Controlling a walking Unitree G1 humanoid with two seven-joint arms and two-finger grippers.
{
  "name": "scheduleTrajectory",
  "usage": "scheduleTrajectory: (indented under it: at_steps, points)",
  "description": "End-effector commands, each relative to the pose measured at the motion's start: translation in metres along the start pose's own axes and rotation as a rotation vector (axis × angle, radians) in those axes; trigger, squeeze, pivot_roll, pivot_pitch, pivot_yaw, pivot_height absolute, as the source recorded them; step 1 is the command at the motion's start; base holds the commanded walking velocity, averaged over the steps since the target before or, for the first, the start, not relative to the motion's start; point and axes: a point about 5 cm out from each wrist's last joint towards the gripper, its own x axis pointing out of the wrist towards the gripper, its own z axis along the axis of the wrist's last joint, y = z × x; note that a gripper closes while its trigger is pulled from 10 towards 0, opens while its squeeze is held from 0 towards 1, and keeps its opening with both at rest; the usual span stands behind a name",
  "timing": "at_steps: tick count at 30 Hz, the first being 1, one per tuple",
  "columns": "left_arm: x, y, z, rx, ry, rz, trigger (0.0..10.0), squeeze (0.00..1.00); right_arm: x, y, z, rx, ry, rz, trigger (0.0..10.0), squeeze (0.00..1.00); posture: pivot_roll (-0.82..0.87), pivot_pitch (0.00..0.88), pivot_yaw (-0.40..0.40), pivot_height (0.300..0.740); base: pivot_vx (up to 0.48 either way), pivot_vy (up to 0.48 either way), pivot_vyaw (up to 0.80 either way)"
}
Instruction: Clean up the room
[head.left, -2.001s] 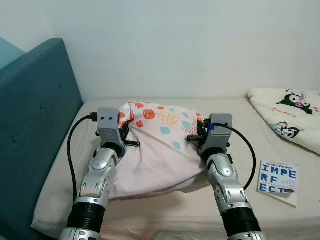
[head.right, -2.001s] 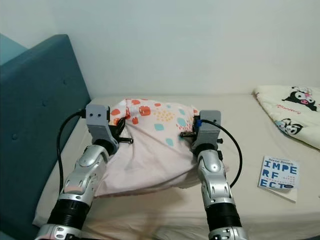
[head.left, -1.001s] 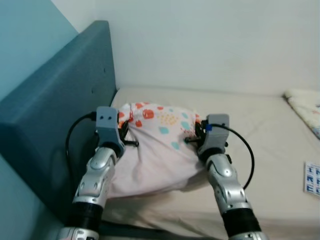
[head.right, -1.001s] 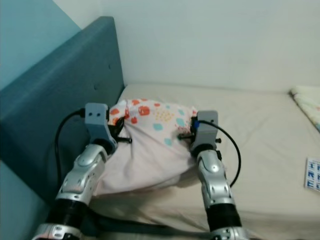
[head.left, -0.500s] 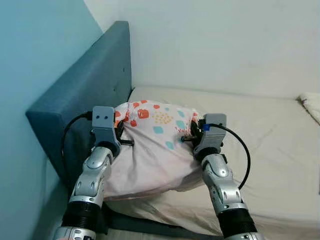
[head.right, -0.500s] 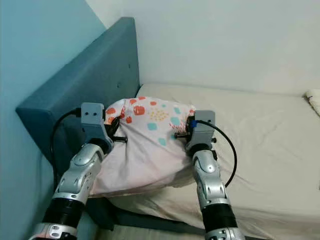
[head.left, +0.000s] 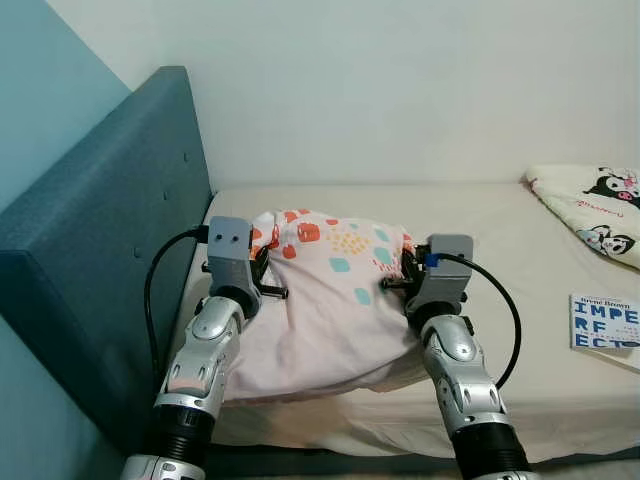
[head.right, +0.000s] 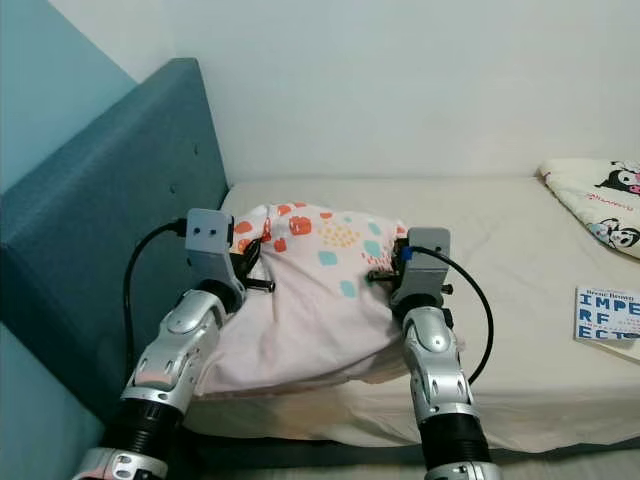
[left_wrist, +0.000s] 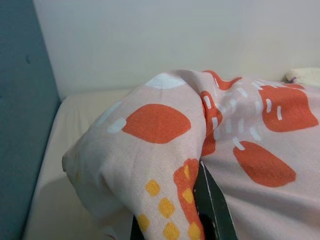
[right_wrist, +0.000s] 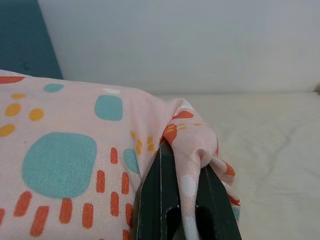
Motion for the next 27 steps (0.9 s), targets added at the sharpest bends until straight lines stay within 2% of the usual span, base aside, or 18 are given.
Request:
scheduleTrajectory:
  at_steps: [1, 5, 7, 12, 15, 25, 27]
  points:
    - [0.002, -0.004, 0.014, 0.004, -0.083, -0.023, 10.0, 0.00, 0.002, 0.007, 0.010, -0.018, -0.045, 0.032, 10.0, 0.00, 0.01, 0.000, -0.029, 0.734, 0.000, 0.000, 0.00]
    - [0.002, -0.005, 0.016, -0.001, -0.094, -0.028, 10.0, 0.00, 0.002, 0.008, 0.010, -0.060, -0.050, 0.048, 10.0, 0.00, 0.01, 0.000, -0.029, 0.734, 0.131, 0.000, 0.00]
    - [0.002, -0.005, 0.017, -0.004, -0.103, -0.025, 10.0, 0.00, 0.002, 0.008, 0.009, -0.092, -0.043, 0.049, 10.0, 0.00, 0.01, 0.000, -0.033, 0.734, 0.319, 0.000, 0.80]
    - [0.003, -0.003, 0.019, -0.006, -0.109, -0.009, 10.0, 0.00, 0.002, 0.009, 0.008, -0.096, -0.039, 0.059, 10.0, 0.00, 0.01, 0.000, -0.037, 0.734, 0.338, 0.000, 0.80]
    - [0.003, -0.001, 0.019, -0.007, -0.110, 0.004, 10.0, 0.00, 0.002, 0.012, 0.008, -0.056, -0.039, 0.103, 10.0, 0.00, 0.01, 0.000, -0.038, 0.734, 0.351, 0.000, 0.00]
    - [0.002, 0.005, 0.019, -0.007, -0.112, 0.028, 10.0, 0.00, 0.001, 0.016, 0.007, -0.075, -0.032, 0.128, 10.0, 0.00, 0.02, 0.000, -0.043, 0.734, 0.357, 0.000, 0.00]
    - [0.001, 0.008, 0.019, -0.017, -0.118, 0.037, 10.0, 0.00, 0.001, 0.017, 0.007, -0.072, -0.032, 0.133, 10.0, 0.00, 0.02, 0.000, -0.043, 0.734, 0.000, 0.000, 0.00]
